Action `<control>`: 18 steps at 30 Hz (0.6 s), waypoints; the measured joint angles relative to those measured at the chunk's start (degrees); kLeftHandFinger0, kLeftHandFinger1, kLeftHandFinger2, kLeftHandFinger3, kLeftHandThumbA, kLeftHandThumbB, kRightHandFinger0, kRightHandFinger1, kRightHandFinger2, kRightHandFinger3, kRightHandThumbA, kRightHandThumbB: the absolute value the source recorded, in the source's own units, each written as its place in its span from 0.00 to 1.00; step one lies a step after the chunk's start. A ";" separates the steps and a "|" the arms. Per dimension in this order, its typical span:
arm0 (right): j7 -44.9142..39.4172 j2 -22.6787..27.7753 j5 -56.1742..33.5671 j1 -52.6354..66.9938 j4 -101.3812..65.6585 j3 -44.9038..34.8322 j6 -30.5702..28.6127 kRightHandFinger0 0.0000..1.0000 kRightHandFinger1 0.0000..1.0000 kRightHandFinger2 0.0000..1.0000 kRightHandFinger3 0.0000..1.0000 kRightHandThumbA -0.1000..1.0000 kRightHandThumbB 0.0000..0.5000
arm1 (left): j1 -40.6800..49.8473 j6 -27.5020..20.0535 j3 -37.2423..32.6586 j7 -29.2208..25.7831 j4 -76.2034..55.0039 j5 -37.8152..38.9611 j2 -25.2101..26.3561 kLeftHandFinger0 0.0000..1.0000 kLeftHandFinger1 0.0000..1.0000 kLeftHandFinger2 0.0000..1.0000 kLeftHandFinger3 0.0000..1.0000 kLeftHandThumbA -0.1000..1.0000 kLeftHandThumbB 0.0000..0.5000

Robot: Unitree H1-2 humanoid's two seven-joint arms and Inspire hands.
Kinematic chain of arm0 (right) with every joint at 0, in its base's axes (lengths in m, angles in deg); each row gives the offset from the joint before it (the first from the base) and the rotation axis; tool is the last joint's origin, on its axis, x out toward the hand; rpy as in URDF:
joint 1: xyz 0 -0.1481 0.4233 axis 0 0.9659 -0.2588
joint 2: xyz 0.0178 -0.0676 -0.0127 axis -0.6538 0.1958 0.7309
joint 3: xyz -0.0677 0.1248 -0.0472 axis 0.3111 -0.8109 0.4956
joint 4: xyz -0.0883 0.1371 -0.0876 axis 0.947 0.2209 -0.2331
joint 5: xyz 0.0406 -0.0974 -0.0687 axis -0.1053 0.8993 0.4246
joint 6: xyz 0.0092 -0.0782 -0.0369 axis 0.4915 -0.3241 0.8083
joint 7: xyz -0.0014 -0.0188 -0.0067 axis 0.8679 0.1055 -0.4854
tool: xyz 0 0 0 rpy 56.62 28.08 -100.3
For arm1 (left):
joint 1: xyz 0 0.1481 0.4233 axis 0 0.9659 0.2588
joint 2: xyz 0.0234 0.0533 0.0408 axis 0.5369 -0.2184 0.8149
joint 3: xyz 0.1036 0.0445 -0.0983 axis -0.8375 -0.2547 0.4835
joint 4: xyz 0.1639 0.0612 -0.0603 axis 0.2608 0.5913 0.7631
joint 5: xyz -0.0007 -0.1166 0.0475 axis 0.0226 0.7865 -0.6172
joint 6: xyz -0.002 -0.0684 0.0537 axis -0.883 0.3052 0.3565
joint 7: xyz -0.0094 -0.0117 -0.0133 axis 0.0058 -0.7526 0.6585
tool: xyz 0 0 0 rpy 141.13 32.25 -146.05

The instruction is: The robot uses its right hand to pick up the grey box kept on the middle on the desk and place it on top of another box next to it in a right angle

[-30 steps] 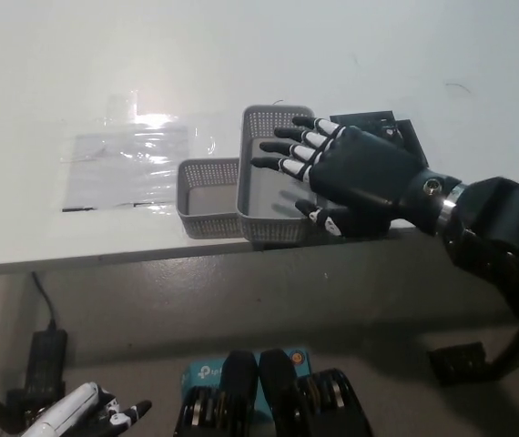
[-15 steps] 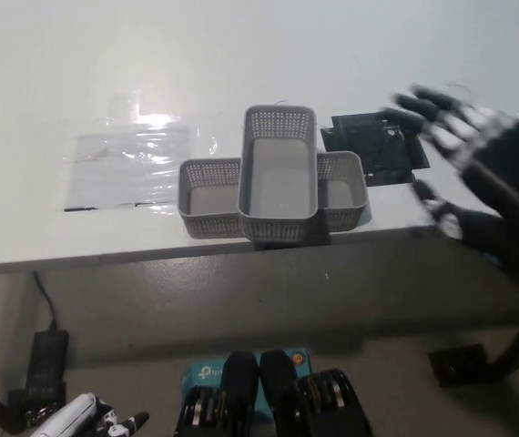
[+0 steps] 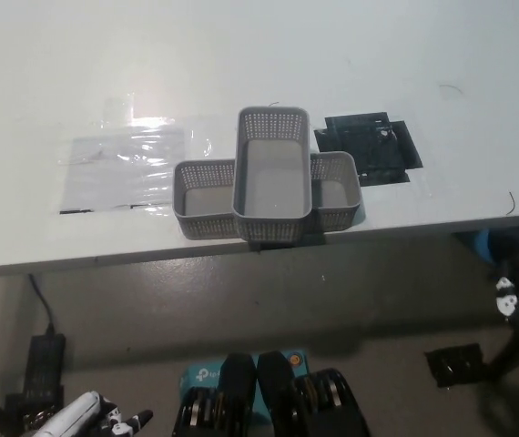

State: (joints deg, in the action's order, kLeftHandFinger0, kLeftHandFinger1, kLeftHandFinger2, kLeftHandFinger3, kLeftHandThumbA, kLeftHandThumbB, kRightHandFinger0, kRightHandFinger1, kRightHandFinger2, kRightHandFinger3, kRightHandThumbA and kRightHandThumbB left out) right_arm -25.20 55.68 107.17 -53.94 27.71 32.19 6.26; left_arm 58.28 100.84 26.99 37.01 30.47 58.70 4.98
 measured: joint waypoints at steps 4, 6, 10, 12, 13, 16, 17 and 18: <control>3.96 -5.34 -4.27 0.76 9.03 -4.14 -0.62 0.09 0.19 0.32 0.73 0.31 0.26 | -0.01 -0.02 0.00 -0.01 -0.01 0.00 -0.01 0.00 0.00 0.00 0.12 0.75 0.24; 5.33 -6.45 -6.40 1.22 13.77 -5.03 -0.55 0.09 0.20 0.32 0.74 0.38 0.26 | -0.01 -0.05 0.02 -0.01 -0.02 0.02 -0.04 0.02 0.01 0.03 0.14 0.76 0.26; 5.46 -5.39 -8.71 1.63 17.80 -3.89 1.62 0.01 0.13 0.27 0.63 0.46 0.25 | -0.01 -0.02 0.17 -0.02 -0.28 -0.06 -0.02 0.04 0.00 0.02 0.17 0.75 0.24; 5.36 -4.10 -9.26 1.61 17.91 -2.69 2.66 0.02 0.12 0.25 0.60 0.48 0.26 | -0.06 -0.05 0.17 -0.03 -0.34 -0.11 -0.03 0.02 0.00 0.01 0.15 0.78 0.27; 5.28 -2.76 -9.39 1.61 17.91 -1.33 3.35 0.05 0.13 0.25 0.58 0.46 0.23 | -0.06 -0.10 0.18 -0.04 -0.32 -0.12 -0.03 0.01 0.00 0.01 0.15 0.80 0.29; 5.17 -0.24 -9.36 1.55 17.91 1.96 4.77 0.07 0.14 0.25 0.57 0.42 0.18 | -0.25 -0.10 0.19 -0.05 -0.34 -0.15 -0.03 0.02 0.00 0.02 0.15 0.79 0.27; 5.17 0.34 -9.36 1.54 17.90 2.84 5.21 0.06 0.14 0.25 0.56 0.41 0.19 | -0.35 -0.10 0.18 -0.05 -0.33 -0.18 -0.03 0.01 0.01 0.02 0.14 0.77 0.26; 5.17 0.93 -9.35 1.54 17.87 3.90 5.83 0.07 0.15 0.27 0.56 0.40 0.20 | -0.45 -0.11 0.19 -0.04 -0.33 -0.18 -0.03 0.02 0.00 0.02 0.14 0.76 0.25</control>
State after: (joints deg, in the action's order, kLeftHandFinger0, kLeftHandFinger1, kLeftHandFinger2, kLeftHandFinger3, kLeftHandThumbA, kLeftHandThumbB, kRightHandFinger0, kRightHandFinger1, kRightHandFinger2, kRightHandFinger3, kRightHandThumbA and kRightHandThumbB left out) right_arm -20.03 56.61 97.82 -52.41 45.58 36.10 12.09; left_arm 57.83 100.74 27.18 36.96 30.14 58.52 4.95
